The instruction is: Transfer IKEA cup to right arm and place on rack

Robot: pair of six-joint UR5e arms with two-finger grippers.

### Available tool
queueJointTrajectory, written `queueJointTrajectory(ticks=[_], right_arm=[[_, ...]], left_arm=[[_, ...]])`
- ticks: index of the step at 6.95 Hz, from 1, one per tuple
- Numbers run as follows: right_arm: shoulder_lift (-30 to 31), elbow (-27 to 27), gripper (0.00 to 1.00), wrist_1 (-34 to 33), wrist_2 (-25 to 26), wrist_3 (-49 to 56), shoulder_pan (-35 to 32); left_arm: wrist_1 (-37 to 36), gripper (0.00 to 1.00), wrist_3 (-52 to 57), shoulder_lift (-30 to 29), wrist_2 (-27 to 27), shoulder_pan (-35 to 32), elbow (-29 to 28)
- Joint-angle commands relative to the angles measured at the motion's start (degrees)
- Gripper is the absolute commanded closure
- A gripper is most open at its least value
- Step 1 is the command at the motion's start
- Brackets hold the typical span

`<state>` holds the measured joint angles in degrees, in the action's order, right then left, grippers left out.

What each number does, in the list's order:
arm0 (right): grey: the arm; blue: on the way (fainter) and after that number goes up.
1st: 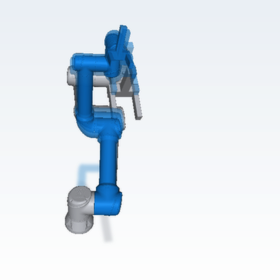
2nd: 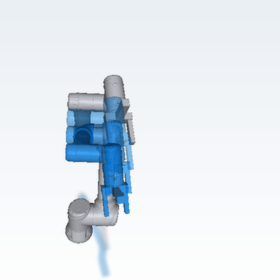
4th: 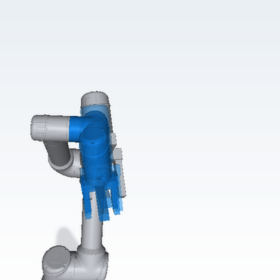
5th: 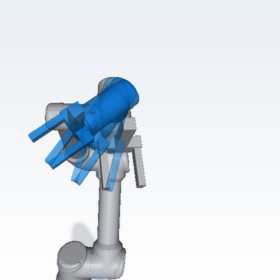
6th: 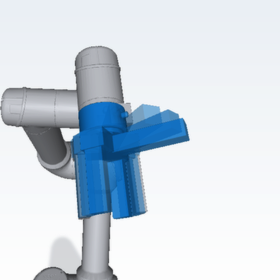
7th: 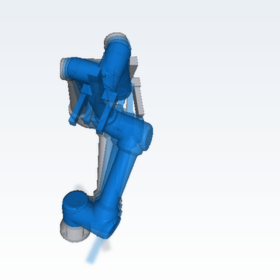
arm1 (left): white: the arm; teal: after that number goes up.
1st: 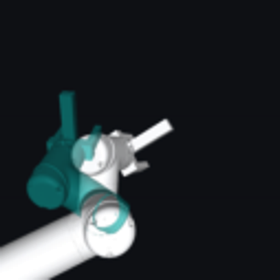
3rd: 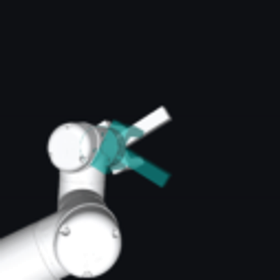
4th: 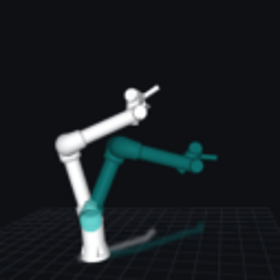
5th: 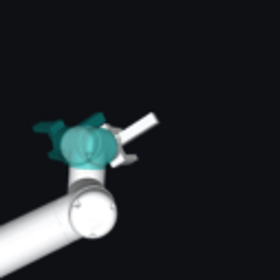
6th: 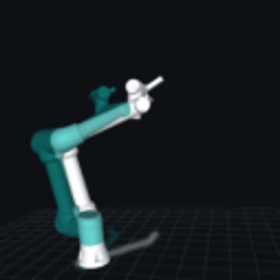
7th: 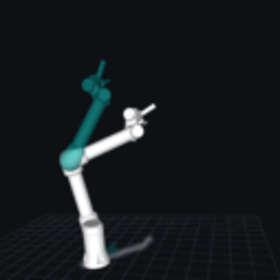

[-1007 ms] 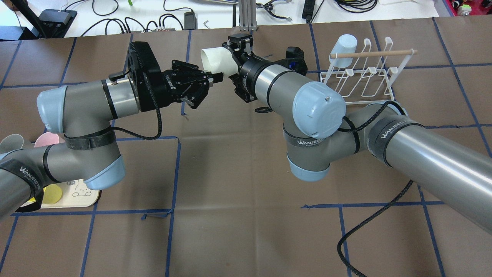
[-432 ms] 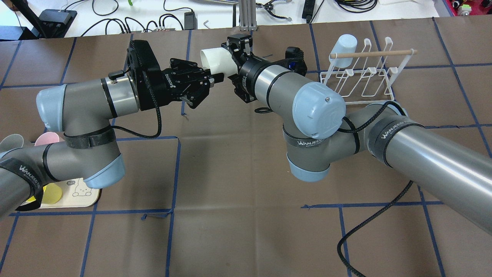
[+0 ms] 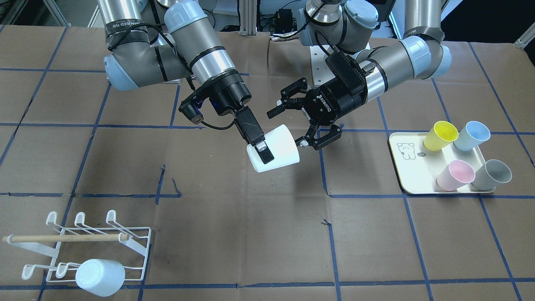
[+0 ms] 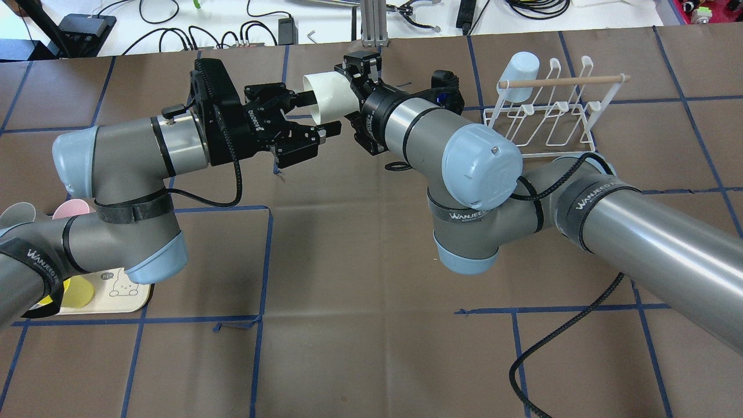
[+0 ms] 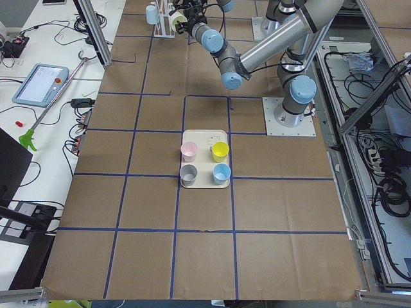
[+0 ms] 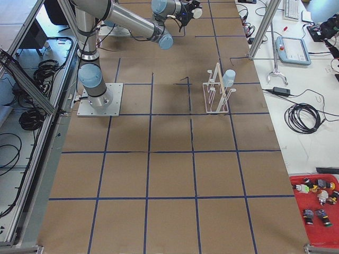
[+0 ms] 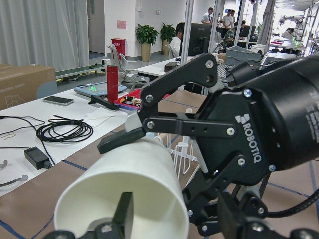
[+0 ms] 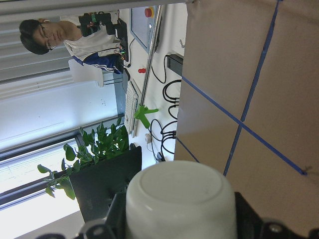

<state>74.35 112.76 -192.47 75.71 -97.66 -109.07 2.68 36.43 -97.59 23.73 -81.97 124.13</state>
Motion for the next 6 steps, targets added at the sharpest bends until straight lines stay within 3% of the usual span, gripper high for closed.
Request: queueJointTrajectory(ticks=[1, 4, 5, 6], right_arm=[[-0.2, -0.2, 0.65, 0.0, 0.0, 0.1, 0.0], [-0.3, -1.1, 0.79, 0.1, 0.2, 1.8, 5.5], [0.0, -1.0, 0.82, -0.3, 0.1, 8.0, 8.9], [0.4, -0.9, 0.84, -0.4, 0.6, 15.8, 11.3]], left_arm=[[0.1, 0.02, -0.7, 0.4, 0.0, 2.1, 0.0], [0.5, 0.02, -0.4, 0.3, -1.8, 9.9, 0.0], [1.8, 0.02, -0.4, 0.0, -0.9, 11.5, -0.5], [7.3, 0.02, -0.5, 1.2, 4.3, 11.5, -3.0]])
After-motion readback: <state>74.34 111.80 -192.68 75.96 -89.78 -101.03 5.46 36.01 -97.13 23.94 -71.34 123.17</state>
